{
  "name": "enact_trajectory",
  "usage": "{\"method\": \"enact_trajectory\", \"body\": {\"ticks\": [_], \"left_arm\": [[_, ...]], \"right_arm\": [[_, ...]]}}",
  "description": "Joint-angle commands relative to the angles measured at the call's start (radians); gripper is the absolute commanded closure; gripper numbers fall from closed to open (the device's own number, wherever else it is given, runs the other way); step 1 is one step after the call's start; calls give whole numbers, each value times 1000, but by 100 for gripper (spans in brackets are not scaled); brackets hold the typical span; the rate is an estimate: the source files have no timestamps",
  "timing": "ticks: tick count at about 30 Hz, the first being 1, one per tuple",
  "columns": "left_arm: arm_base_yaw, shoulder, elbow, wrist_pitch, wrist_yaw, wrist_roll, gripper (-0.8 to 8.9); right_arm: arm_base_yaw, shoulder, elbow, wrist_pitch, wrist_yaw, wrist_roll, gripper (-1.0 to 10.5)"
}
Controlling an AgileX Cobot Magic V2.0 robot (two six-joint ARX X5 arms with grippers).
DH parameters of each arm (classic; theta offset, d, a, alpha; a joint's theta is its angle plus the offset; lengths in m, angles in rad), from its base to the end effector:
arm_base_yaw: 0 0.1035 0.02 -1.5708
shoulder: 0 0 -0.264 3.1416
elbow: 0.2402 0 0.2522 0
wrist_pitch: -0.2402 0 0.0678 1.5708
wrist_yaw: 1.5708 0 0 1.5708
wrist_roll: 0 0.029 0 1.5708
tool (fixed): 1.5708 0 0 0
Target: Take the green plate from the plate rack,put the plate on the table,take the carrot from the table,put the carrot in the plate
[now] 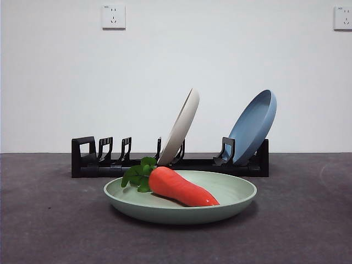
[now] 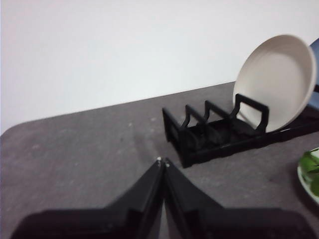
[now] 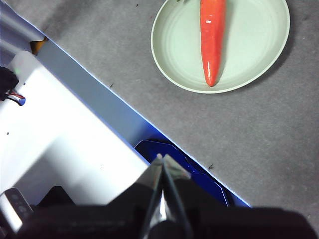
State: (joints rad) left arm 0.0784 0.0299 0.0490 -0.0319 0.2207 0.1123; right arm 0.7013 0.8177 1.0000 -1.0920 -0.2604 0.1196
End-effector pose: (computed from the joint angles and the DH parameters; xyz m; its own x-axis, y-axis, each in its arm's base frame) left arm 0.0962 0.0012 0.1748 0.9898 -0.1418 -0.0125 0.1423 0.9838 0.1093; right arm 0.0932 0.0885 0.3239 0.2872 0.5795 -0.7627 -0.6670 0.6925 0.2750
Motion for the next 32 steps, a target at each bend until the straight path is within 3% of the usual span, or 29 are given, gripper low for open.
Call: {"method": "enact_trajectory", "body": {"ticks": [1, 11, 32], "left_arm": [[2, -24, -32, 4, -10, -39, 816], [2, -28, -45, -138, -6, -68, 815], [2, -28, -45, -137, -8, -67, 815]], "right_arm": [[2, -1, -6, 6, 1, 3, 946], [2, -1, -6, 6, 1, 3, 946], [0, -3, -6, 7, 2, 3, 946]]}}
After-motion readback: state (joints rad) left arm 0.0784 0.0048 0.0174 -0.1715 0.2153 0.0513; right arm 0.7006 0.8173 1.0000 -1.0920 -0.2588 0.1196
